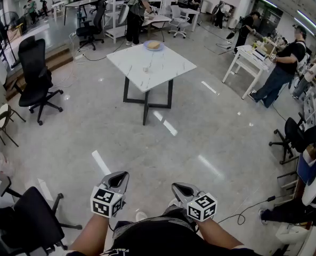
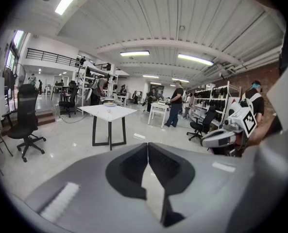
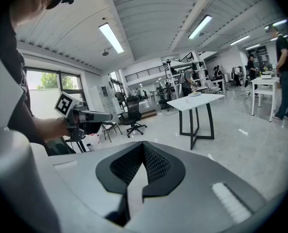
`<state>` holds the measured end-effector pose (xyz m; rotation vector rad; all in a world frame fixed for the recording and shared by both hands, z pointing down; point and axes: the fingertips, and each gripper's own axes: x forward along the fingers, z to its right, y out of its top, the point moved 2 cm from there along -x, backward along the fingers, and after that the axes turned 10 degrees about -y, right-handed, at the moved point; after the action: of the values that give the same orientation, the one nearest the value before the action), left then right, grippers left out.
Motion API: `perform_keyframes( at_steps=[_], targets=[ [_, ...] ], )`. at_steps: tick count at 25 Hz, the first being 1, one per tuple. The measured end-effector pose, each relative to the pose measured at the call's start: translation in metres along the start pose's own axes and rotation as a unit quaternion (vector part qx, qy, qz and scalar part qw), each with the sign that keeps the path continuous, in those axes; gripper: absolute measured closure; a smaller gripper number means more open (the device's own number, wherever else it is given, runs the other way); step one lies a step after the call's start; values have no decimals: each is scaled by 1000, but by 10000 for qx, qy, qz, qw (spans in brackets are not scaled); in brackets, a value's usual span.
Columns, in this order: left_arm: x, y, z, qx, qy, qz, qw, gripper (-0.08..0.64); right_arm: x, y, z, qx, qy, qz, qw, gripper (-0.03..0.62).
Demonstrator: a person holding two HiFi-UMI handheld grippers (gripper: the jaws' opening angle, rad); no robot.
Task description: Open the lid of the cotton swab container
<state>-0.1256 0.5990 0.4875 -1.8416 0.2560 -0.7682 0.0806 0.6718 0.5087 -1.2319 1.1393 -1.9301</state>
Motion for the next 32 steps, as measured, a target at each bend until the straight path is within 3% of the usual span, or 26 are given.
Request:
perform_keyframes(
  at_steps=[32],
  targets=[
    [-19,-16,-5,-132,-6,95,9999,500,8,-2,-21,-143,-31,5,9999,592]
  ],
)
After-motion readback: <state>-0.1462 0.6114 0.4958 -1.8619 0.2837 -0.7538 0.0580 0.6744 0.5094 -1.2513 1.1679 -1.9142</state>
